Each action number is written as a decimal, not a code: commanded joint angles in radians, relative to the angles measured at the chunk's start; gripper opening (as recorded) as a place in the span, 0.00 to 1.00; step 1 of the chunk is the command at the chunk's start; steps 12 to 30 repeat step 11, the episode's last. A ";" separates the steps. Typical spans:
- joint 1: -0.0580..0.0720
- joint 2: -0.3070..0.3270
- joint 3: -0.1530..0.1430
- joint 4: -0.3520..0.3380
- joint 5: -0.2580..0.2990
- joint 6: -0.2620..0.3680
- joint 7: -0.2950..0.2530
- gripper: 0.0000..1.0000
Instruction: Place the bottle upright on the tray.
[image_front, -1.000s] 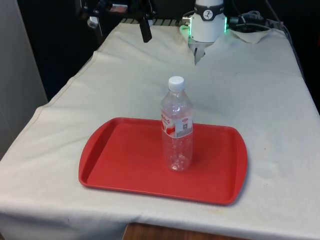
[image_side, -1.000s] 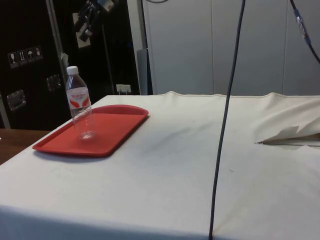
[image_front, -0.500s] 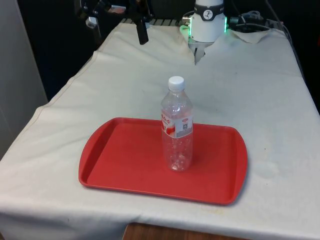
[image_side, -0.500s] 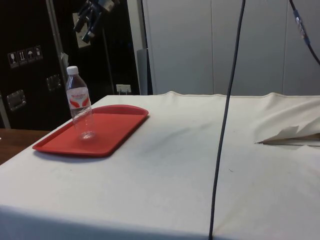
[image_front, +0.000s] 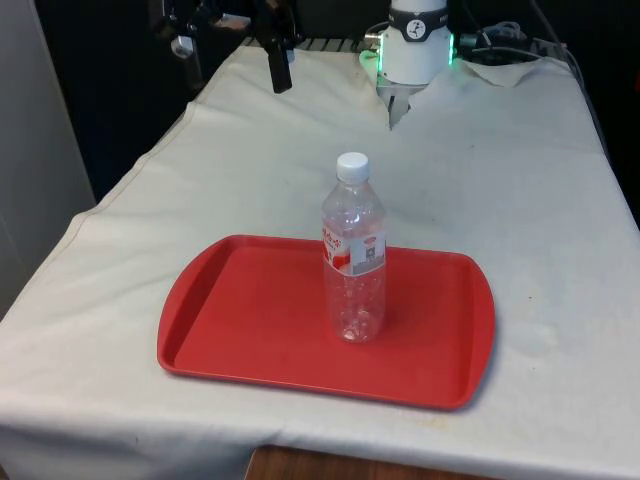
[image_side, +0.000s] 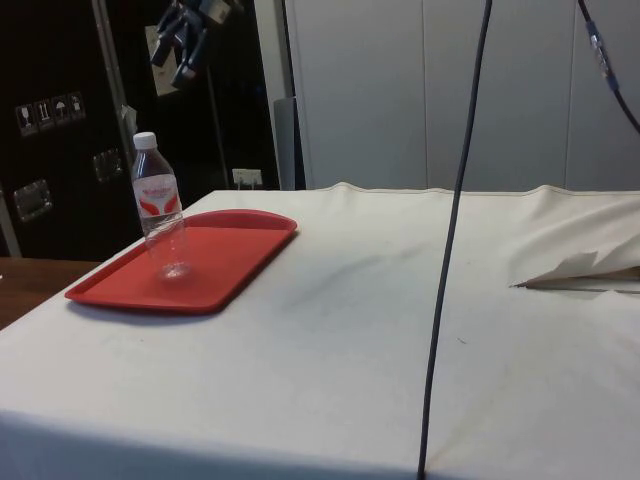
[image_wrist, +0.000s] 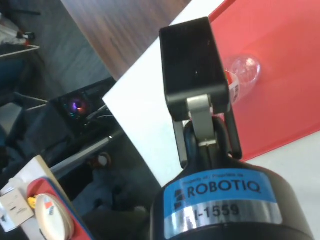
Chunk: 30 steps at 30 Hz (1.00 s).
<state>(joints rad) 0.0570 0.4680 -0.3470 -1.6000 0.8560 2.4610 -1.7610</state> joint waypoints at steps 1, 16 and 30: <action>0.001 -0.001 0.000 -0.001 -0.004 0.002 -0.001 1.00; 0.009 -0.002 -0.001 -0.008 -0.063 0.013 0.000 1.00; 0.009 -0.002 -0.001 -0.008 -0.063 0.013 0.000 1.00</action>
